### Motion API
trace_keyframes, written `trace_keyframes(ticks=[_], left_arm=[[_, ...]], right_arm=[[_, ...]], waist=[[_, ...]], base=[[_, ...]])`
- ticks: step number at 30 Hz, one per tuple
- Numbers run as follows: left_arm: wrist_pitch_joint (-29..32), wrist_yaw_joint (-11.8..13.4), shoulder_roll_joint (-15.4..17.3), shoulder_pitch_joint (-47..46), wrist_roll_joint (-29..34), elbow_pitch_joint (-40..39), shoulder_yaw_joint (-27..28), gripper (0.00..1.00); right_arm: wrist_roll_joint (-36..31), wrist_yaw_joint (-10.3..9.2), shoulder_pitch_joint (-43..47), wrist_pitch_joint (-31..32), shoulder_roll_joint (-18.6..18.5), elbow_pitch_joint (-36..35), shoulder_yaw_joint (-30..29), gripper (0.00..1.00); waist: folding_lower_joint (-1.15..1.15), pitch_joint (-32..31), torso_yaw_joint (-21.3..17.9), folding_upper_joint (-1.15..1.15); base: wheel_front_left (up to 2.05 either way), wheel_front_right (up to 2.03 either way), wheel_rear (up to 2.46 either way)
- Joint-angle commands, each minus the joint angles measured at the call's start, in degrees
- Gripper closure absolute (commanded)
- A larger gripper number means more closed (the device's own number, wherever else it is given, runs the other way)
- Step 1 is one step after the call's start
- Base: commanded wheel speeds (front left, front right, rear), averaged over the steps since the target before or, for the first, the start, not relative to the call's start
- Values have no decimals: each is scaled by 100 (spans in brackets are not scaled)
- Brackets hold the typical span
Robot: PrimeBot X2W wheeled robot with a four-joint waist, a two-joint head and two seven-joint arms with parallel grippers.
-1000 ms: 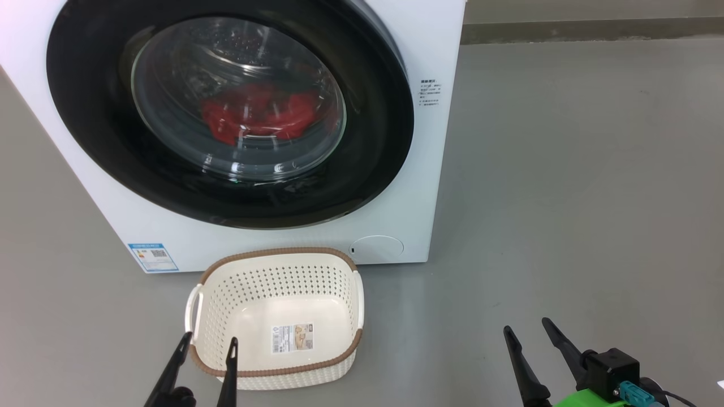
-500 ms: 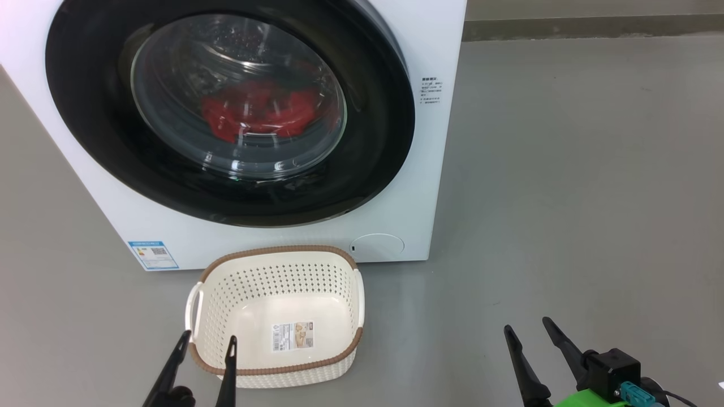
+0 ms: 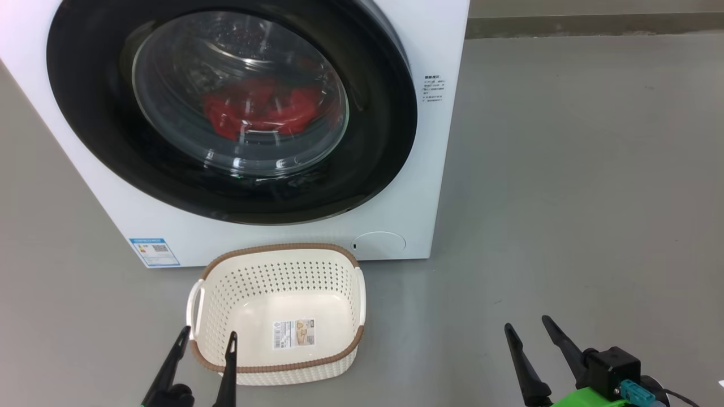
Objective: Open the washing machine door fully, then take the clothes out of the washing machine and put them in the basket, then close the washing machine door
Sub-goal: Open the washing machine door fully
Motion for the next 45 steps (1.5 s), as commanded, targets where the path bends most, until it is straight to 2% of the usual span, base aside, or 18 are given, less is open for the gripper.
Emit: trace_keyframes(ticks=[1, 2, 5, 7, 11, 18, 24, 28, 37, 45], left_arm=[[-71, 55, 99, -124, -54, -184, 215, 0], [-71, 57, 104, -111, -57, -202, 219, 0], [-71, 62, 110, -84, -71, -233, 231, 0], [-71, 64, 119, -62, -89, -263, 253, 0], [-71, 74, 133, -10, -97, -338, 277, 0], [-71, 87, 133, 23, -91, -477, 276, 0], [-71, 82, 123, -48, -72, -625, 250, 0], [-71, 67, 99, -131, -62, -714, 214, 0], [-71, 7, 53, -351, -35, -857, 141, 0], [-71, -65, -5, -546, -22, -913, 64, 0]], right_arm=[[10, 52, -258, -58, -50, -129, 125, 36], [19, 52, -276, -62, -50, -132, 123, 50], [55, 52, -313, -73, -50, -140, 118, 54], [83, 52, -357, -83, -50, -147, 119, 62], [168, 52, -473, -96, -50, -144, 119, 100], [1092, 52, -907, -137, -50, -119, 29, 100], [1946, 52, -1670, -5, -50, -35, -127, 100], [2836, 52, -2299, 149, -50, 144, -311, 100], [4592, 52, -3638, 610, -50, 913, -855, 100], [5495, 52, -4723, 1245, -63, 1961, -1338, 100]], waist=[[0, 13, 14, 0], [0, 17, 22, 0], [0, 28, 42, 0], [0, 41, 63, 0], [0, 79, 109, 0], [0, 146, 184, 0], [0, 300, 212, 0], [0, 442, 255, 0], [0, 786, 413, 0], [0, 1024, 578, 0]], base=[[0, 0, 0], [0, 0, 0], [0, 0, 0], [0, 0, 0], [0, 0, 0], [0, 0, 0], [0, 0, 0], [0, 0, 0], [0, 0, 0], [0, 0, 0]])
